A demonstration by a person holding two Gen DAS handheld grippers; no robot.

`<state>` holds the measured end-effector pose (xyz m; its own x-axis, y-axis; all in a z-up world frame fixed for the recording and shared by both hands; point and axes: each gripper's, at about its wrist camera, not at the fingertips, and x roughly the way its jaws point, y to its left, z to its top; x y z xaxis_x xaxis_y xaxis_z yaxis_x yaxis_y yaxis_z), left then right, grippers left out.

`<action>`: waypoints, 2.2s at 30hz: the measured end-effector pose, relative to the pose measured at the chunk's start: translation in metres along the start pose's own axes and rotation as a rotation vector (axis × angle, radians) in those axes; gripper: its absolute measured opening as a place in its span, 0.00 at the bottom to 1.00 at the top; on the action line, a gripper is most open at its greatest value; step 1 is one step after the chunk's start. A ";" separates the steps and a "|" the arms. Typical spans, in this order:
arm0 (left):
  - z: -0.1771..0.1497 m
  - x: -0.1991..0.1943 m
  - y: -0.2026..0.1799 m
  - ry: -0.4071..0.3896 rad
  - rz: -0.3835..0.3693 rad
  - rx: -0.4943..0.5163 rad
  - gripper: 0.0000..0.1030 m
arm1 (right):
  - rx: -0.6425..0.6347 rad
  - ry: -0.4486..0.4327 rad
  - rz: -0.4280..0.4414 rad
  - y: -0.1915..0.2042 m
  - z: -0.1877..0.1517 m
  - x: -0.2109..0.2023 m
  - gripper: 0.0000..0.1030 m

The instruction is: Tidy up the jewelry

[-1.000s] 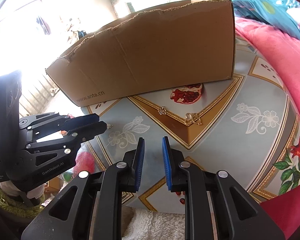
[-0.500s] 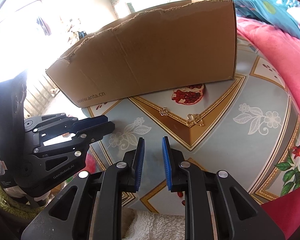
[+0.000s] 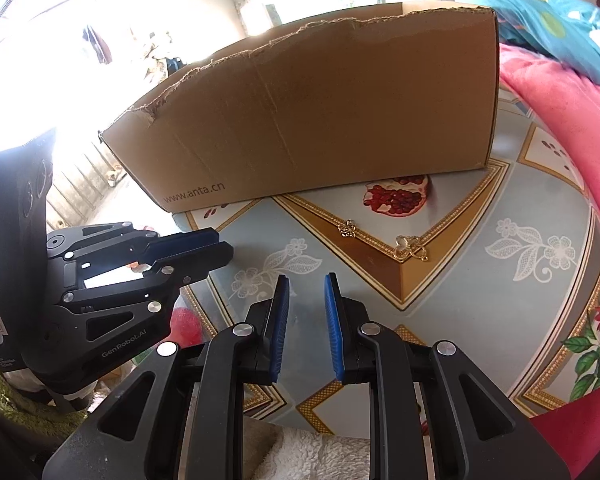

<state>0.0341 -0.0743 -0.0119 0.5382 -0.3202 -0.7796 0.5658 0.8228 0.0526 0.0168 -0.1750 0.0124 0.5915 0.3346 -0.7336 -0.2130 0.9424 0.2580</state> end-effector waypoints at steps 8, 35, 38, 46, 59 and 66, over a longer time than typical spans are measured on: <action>0.002 -0.007 0.002 -0.030 -0.002 -0.005 0.14 | -0.040 -0.031 -0.078 0.004 0.011 0.015 0.16; -0.003 -0.049 0.005 -0.133 -0.026 0.001 0.14 | -0.019 -0.158 -0.089 0.028 0.044 0.004 0.00; 0.000 -0.064 0.007 -0.167 -0.039 0.001 0.14 | -0.009 -0.207 -0.067 0.028 0.051 -0.018 0.00; 0.006 -0.085 0.004 -0.216 -0.036 0.029 0.14 | -0.031 -0.179 -0.020 0.008 0.044 -0.037 0.14; -0.001 -0.067 0.005 -0.163 -0.042 -0.003 0.14 | -0.147 -0.042 -0.161 0.006 0.020 0.032 0.11; -0.001 -0.060 0.007 -0.157 -0.042 -0.013 0.14 | -0.132 -0.052 -0.157 0.001 0.019 0.031 0.00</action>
<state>0.0051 -0.0489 0.0341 0.6060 -0.4229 -0.6737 0.5820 0.8131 0.0130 0.0499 -0.1635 0.0023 0.6639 0.1869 -0.7241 -0.2136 0.9753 0.0559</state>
